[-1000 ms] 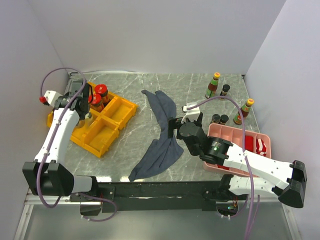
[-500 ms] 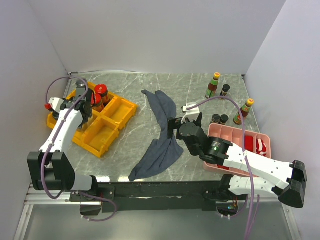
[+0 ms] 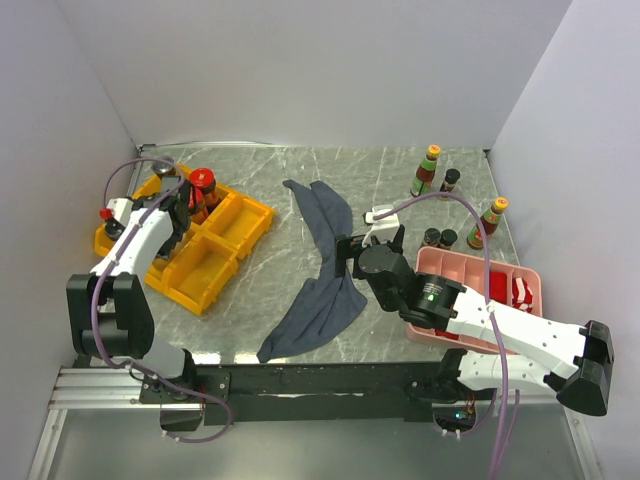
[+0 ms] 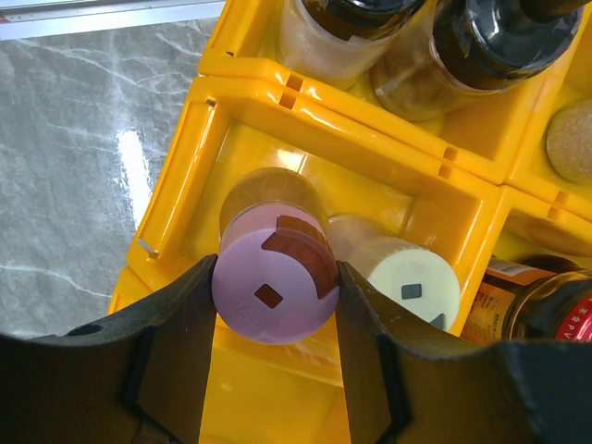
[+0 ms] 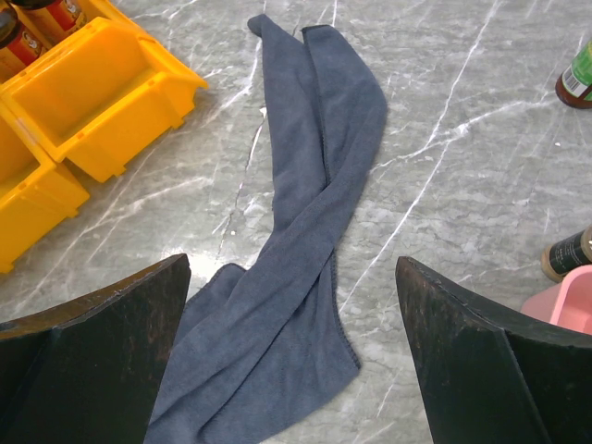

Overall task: Organize the condiment bottles
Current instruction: Place the bottle in the storage box.

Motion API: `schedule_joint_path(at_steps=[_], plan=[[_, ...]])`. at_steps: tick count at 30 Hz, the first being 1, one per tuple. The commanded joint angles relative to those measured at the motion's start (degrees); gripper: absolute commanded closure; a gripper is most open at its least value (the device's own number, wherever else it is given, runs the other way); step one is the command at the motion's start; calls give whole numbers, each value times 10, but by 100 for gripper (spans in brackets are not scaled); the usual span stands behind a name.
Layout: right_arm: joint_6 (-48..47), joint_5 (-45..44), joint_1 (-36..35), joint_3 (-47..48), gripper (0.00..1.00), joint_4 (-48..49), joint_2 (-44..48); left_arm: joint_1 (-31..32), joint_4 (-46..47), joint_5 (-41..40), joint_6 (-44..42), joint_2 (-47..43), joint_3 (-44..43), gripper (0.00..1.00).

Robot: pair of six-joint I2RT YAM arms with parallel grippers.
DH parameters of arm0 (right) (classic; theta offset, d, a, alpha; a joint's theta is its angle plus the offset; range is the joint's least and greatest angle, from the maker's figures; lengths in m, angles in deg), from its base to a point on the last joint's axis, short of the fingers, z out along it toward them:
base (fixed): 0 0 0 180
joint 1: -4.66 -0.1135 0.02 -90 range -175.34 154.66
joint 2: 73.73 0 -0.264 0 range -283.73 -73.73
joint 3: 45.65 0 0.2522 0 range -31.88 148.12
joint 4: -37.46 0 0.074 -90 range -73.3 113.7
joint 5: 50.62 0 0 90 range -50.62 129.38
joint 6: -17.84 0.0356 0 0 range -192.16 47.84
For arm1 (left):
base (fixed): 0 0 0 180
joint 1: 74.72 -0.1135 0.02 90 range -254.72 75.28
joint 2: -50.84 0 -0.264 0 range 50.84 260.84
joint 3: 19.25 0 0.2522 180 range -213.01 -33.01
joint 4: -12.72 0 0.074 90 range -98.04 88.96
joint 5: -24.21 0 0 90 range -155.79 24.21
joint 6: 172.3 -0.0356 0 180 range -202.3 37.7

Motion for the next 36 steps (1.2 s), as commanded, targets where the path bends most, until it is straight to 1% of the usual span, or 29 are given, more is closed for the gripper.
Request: schedule_joint_path(at_steps=[1, 2, 3, 5, 14, 21, 25, 27, 28, 31, 36], plan=[[2, -8, 3, 12, 0, 11, 7, 0, 49, -2, -7, -20, 15, 70], [2, -8, 3, 12, 0, 10, 8, -1, 57, 0, -11, -25, 21, 68], [2, -8, 3, 12, 0, 9, 7, 0, 75, 4, -15, -28, 26, 63], [2, -8, 3, 12, 0, 9, 8, -2, 96, 12, -31, -39, 42, 57], [2, -7, 3, 13, 0, 9, 6, -4, 103, 14, -29, -43, 50, 57], [2, -9, 3, 13, 0, 9, 5, -4, 95, 18, -26, -23, 42, 57], [1, -9, 4, 12, 0, 9, 7, -4, 94, 22, -38, -18, 35, 50], [1, -9, 3, 12, 0, 10, 7, -4, 96, 24, -38, -19, 36, 49], [1, -9, 3, 11, 0, 10, 8, -4, 100, 25, -39, -21, 37, 44], [1, -9, 3, 12, 0, 10, 8, -4, 100, 28, -38, -22, 40, 36], [1, -9, 4, 12, 0, 9, 8, -4, 87, 24, -37, -22, 32, 30]])
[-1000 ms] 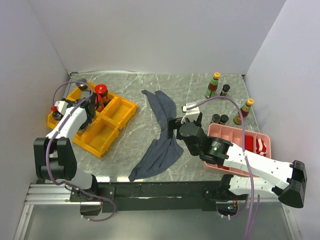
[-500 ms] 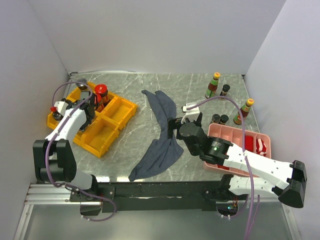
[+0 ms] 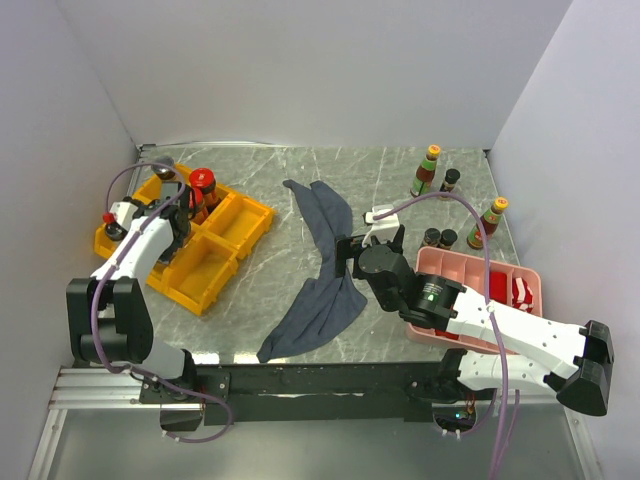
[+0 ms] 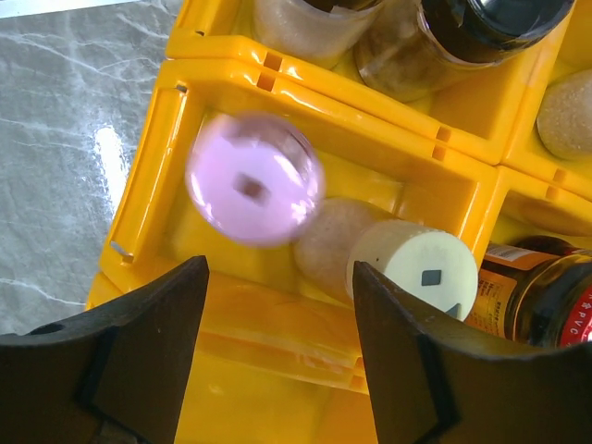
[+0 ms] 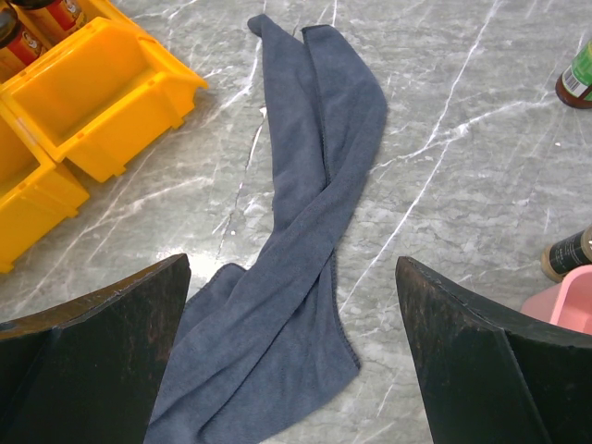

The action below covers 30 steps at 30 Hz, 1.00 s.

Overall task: Organize the condiment bottles
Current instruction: Place the bottle in the storage box.

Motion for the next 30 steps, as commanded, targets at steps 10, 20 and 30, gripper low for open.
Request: schedule_joint_path(at_steps=[10, 20, 30], plan=[[1, -7, 3, 15, 0, 7, 3, 0, -44, 9, -19, -88, -64, 25], [9, -4, 4, 22, 0, 13, 8, 0, 104, 155, -215, -251, -36, 1], [81, 70, 119, 84, 0, -50, -48, 0, 163, 437, -402, -264, -8, 1]])
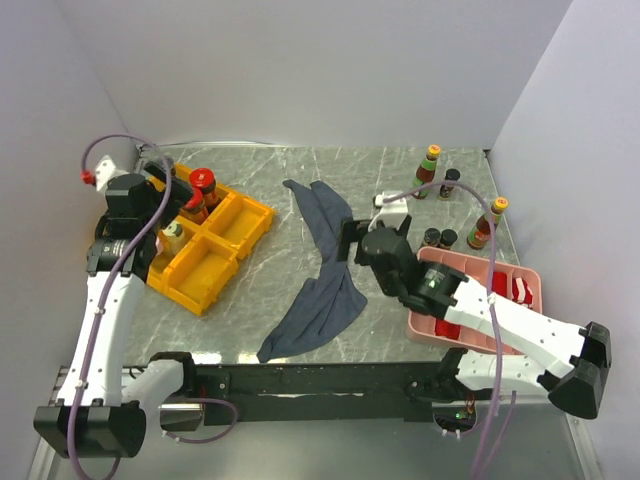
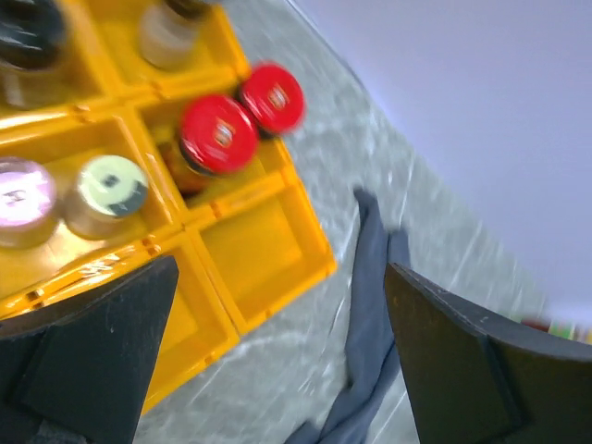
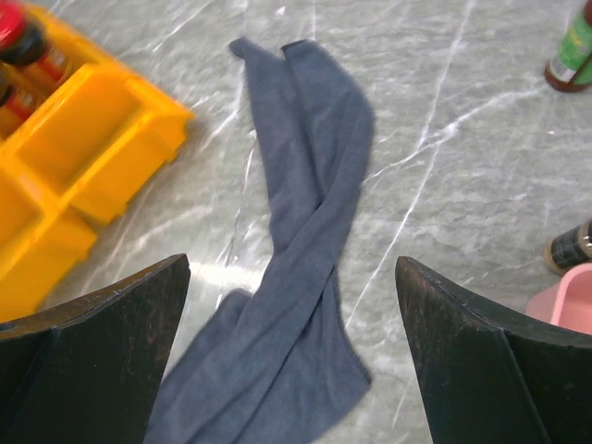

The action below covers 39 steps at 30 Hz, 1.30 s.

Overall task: Organize the condiment bottles
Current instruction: Place the bottle in the storage box, then pick up the bottle from the center of the board.

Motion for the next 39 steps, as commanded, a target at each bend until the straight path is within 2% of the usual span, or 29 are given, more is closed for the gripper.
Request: schedule_joint_path(at_steps=[1, 5, 6, 13, 17, 23, 30, 39], plan=[[46, 54, 92, 48, 0, -36, -36, 0, 41, 183, -104, 16, 29, 1], [61, 37, 178, 83, 0, -64, -70, 13, 69, 239, -132, 1, 65, 1], [66, 36, 219, 89, 0, -70, -84, 24, 74, 247, -142, -4, 69, 1], [108, 21, 414, 120, 0, -117, -106, 106, 76, 233, -195, -51, 90, 1], [88, -1, 499, 104, 0, -94, -88, 145, 91, 273, -194, -62, 109, 0], [47, 60, 616, 69, 0, -20, -92, 153, 78, 225, -190, -66, 111, 1], [-11, 182, 684, 39, 5, 99, -115, 155, 76, 213, -187, -74, 117, 1], [-69, 184, 692, 48, 11, 166, -185, 155, 72, 191, -186, -96, 117, 1]])
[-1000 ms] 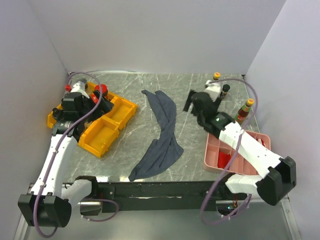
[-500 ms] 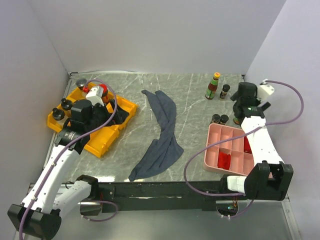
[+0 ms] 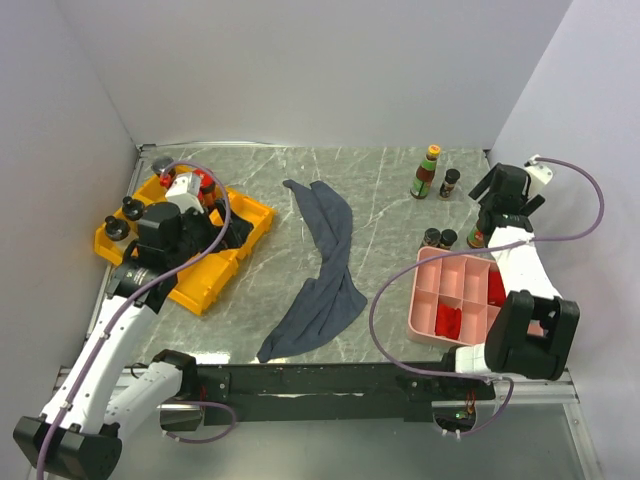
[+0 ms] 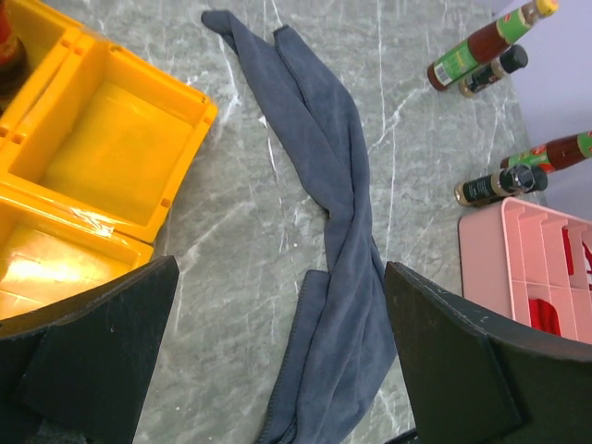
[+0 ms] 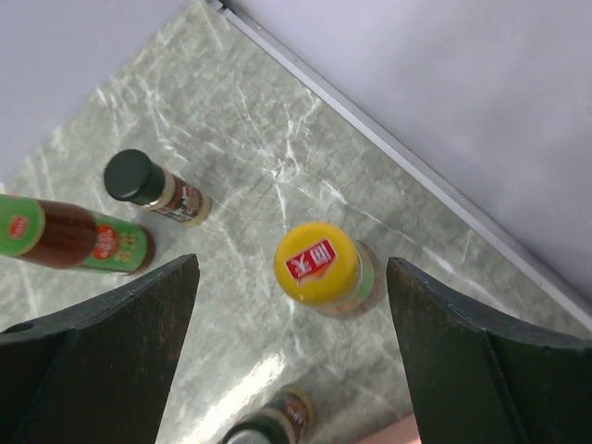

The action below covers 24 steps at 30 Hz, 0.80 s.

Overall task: Organize the condiment bottles
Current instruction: Pick up the bottle from the center of the board.

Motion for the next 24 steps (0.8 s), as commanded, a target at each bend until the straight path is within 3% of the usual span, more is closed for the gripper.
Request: schedule_joint_path(at_steps=[1, 4, 9, 12, 16, 22, 24], plan=[[-43, -1, 5, 11, 11, 59, -28, 2, 12, -13, -3, -21, 2, 1], [-56, -19, 6, 13, 13, 61, -42, 2, 11, -14, -3, -25, 2, 1], [-72, -13, 6, 3, 28, 89, -50, 2, 8, -22, -3, -27, 0, 1], [-82, -10, 6, -5, 39, 102, -46, 2, 9, -27, -3, -28, 1, 0], [-89, -10, 5, -3, 68, 97, -36, 2, 7, -32, -2, -30, 1, 1], [-116, 2, -13, 16, 100, 79, -15, 1, 10, -35, -1, -36, 2, 1], [-124, 0, -22, 25, 100, 69, -9, 2, 12, -39, -1, -40, 4, 1]])
